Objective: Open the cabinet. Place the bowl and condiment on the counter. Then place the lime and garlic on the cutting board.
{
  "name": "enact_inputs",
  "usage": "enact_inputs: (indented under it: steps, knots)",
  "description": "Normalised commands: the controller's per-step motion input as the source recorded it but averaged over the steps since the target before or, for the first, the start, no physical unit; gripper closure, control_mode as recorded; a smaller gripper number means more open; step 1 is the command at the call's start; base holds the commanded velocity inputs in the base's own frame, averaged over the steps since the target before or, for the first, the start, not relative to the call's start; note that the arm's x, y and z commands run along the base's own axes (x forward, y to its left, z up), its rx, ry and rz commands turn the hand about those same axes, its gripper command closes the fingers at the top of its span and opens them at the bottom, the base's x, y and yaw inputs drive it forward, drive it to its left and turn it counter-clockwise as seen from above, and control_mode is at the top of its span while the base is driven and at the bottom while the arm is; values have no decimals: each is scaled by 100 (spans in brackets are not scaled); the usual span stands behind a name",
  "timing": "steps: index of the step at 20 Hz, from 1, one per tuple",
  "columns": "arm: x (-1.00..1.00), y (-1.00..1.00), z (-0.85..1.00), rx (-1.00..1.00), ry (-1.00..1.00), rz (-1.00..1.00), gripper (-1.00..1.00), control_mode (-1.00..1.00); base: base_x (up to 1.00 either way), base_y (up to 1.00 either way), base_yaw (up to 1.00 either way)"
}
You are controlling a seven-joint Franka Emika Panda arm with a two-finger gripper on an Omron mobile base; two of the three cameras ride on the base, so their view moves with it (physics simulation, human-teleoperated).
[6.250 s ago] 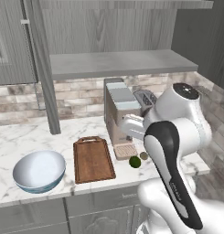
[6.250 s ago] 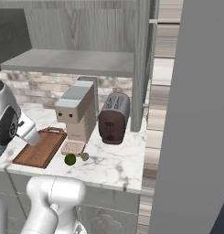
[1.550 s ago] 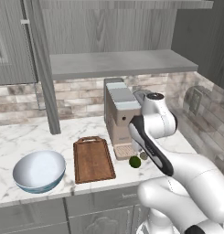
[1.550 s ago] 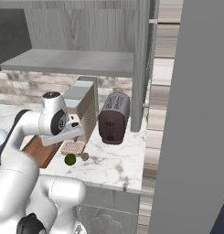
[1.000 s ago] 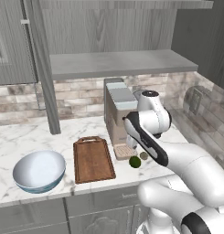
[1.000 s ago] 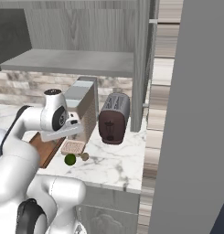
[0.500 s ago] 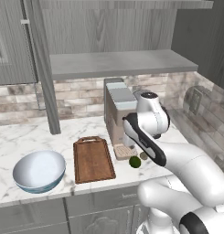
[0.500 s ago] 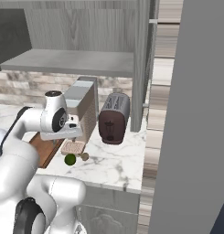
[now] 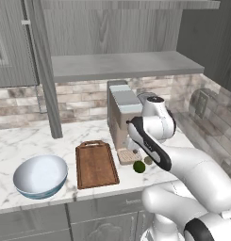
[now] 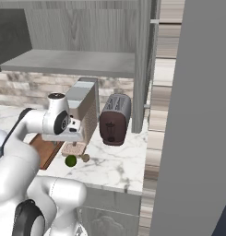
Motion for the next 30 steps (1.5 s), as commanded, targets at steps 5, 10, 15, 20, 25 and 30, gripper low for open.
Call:
enact_inputs:
  steps: [5, 10, 15, 20, 25, 30]
  knots:
    - [0, 0, -1, 0, 10, -7, -100, -100, 0, 0, 0]
    - [0, 0, -18, 0, 3, -5, -100, -100, 0, 0, 0]
    - [0, 0, -29, 0, 0, -1, -100, -100, 0, 0, 0]
    - [-9, 0, -17, 0, -4, -1, -100, -100, 0, 0, 0]
    - [-1, 0, 0, 0, -2, 0, -100, -100, 0, 0, 0]
    - [0, 0, 0, 0, -1, 0, -100, -100, 0, 0, 0]
